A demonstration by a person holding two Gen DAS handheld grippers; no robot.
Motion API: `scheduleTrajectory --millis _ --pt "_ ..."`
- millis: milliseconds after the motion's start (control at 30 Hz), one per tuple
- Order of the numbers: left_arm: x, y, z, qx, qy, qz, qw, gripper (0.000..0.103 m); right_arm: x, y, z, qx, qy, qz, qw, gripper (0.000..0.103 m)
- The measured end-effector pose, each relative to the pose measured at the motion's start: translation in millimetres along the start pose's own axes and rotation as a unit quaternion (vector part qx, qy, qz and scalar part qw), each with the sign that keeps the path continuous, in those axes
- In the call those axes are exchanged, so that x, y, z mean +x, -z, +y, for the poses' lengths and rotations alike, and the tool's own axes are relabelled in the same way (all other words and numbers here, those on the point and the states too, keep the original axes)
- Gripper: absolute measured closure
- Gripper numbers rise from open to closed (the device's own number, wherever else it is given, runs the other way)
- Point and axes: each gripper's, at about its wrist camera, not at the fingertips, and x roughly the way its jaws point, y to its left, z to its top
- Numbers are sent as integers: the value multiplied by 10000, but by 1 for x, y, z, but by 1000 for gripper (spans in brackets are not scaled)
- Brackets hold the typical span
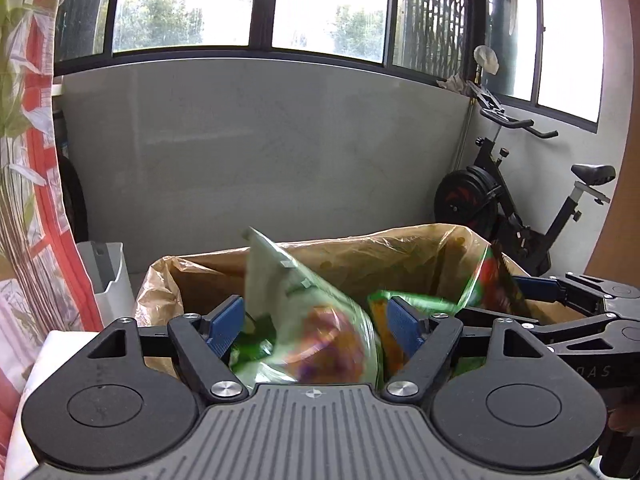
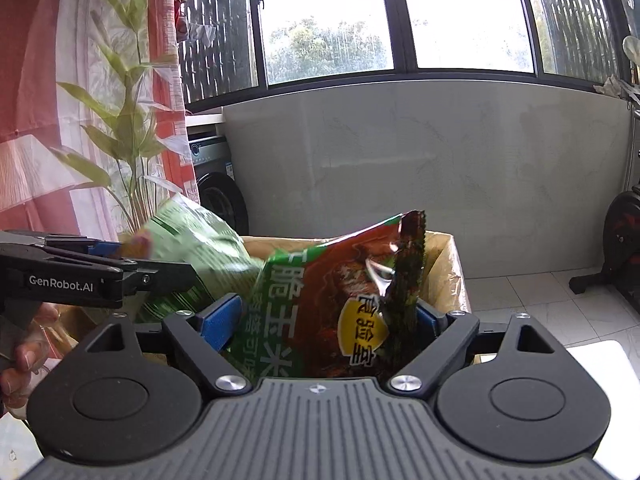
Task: Organize snacks
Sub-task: 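Open both grippers to drop the bags into the box, then move both grippers back to the pile and grasp the panda bread loaf with the right gripper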
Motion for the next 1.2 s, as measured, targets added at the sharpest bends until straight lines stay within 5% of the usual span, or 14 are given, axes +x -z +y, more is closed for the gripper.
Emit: scheduleTrajectory --millis 467,767,1200 --pt "-72 13 12 -437 -347 -385 9977 21 -54 5 0 275 -42 -338 9990 14" --pt "-125 53 24 -671 -713 -434 9943 22 -92 43 6 375 98 -542 9978 14" --pt "-125 144 34 -946 -981 440 9897 26 -89 115 -7 731 477 473 9951 14"
